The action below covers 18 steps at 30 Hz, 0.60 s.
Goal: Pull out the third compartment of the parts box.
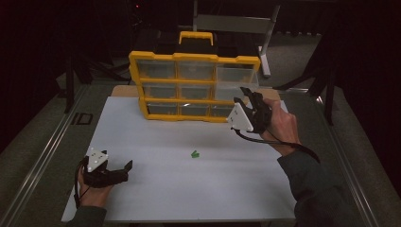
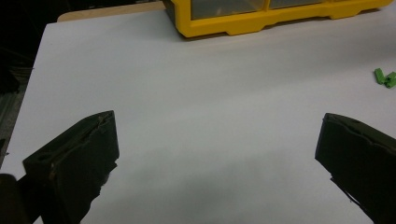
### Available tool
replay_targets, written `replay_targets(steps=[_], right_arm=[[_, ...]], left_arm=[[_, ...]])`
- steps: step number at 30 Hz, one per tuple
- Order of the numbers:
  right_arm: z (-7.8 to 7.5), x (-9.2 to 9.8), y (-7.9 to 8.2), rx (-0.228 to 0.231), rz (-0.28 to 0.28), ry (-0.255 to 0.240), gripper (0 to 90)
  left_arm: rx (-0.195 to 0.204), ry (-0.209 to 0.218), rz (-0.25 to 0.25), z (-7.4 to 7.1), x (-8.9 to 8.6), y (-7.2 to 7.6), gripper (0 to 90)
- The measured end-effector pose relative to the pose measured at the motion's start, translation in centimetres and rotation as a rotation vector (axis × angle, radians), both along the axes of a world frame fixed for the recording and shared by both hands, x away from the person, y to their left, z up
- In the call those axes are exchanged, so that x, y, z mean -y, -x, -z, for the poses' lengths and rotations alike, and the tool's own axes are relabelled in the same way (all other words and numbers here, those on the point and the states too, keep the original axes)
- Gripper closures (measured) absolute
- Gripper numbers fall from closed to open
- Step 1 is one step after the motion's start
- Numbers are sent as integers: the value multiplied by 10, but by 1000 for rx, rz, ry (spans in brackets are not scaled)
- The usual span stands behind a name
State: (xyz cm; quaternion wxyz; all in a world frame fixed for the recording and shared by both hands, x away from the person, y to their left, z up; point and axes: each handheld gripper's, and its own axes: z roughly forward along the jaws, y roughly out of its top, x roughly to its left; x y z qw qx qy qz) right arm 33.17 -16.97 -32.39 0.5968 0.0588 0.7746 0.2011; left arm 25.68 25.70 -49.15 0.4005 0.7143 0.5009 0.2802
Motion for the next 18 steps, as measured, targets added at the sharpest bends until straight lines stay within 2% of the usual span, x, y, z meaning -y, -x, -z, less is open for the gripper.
replay_targets(steps=[9,12,13,14,15,18], right_arm=[[9,1,1,-126,-37,-138,532],[12,2,1,-180,-60,-211,517],[12,2,1,-180,-60,-211,517],[13,3,1,-201,-67,-224,501],[14,2,1,-243,-80,-254,473],[14,1,1,-306,-103,-303,458]], left_arm=[[-1,2,-3,0,0,0,1],[-2,1,-1,0,0,0,1],[-2,1,-1,0,0,0,1],[-2,1,-1,0,0,0,1],[-3,3,-3,0,0,0,1],[-4,5,-1,0,0,-1,1]])
